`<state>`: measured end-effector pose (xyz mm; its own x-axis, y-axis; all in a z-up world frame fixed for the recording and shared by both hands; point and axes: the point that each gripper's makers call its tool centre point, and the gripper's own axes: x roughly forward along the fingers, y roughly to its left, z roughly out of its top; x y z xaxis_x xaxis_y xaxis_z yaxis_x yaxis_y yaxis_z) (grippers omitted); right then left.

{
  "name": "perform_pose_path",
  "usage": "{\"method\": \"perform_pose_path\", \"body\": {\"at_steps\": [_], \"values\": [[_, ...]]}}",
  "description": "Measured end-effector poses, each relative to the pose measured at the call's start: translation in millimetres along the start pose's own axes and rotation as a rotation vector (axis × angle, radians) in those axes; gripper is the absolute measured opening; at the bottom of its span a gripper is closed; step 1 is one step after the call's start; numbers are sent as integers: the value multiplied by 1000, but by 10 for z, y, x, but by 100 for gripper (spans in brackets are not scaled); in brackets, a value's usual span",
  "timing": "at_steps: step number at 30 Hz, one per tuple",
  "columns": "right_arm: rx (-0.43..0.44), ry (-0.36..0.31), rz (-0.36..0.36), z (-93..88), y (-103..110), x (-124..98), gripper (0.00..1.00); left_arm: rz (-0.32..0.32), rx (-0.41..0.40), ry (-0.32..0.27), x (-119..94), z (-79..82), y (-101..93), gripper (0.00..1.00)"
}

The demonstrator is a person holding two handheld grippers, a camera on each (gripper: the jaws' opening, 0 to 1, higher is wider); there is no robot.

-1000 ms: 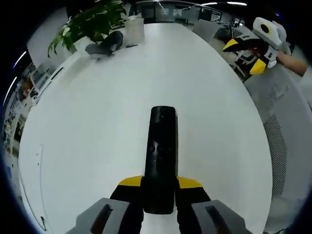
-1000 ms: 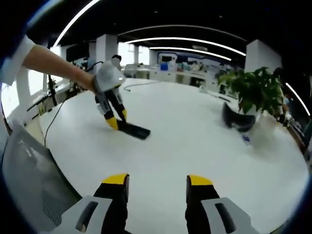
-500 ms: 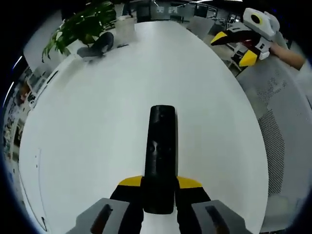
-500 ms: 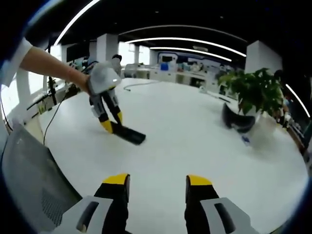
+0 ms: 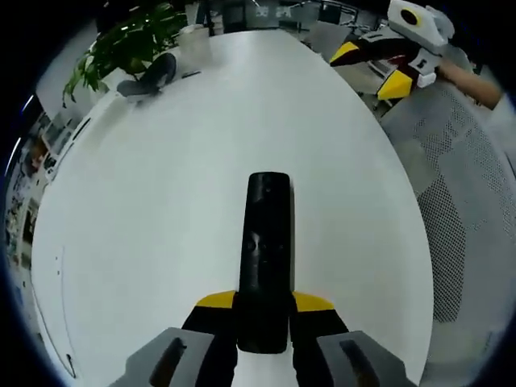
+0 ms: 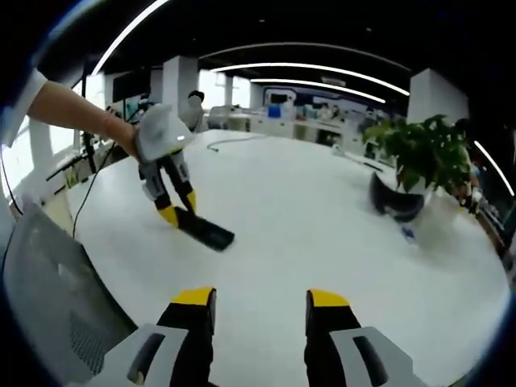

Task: Press the specified remote control buttons in sequence, fully releasing each button before pressing the next.

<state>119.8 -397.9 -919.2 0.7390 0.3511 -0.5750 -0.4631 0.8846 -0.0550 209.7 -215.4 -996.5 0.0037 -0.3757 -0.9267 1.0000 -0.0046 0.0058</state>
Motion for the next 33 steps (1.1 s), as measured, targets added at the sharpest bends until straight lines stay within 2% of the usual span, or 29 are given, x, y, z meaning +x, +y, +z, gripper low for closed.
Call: {"method": "perform_pose_path", "body": {"at_steps": [13, 20, 26, 33], "values": [[0, -8, 17, 2, 45, -26, 40, 5, -8, 5, -7, 1, -229, 23], [-8, 3, 28, -26, 69, -35, 38, 16, -40, -4, -6, 11, -301, 23], [-24, 15, 46, -41, 111, -34, 35, 19, -37, 11, -6, 17, -385, 23], [-40, 30, 54, -60, 133, -28, 32, 16, -34, -8, -15, 8, -484, 23]]}}
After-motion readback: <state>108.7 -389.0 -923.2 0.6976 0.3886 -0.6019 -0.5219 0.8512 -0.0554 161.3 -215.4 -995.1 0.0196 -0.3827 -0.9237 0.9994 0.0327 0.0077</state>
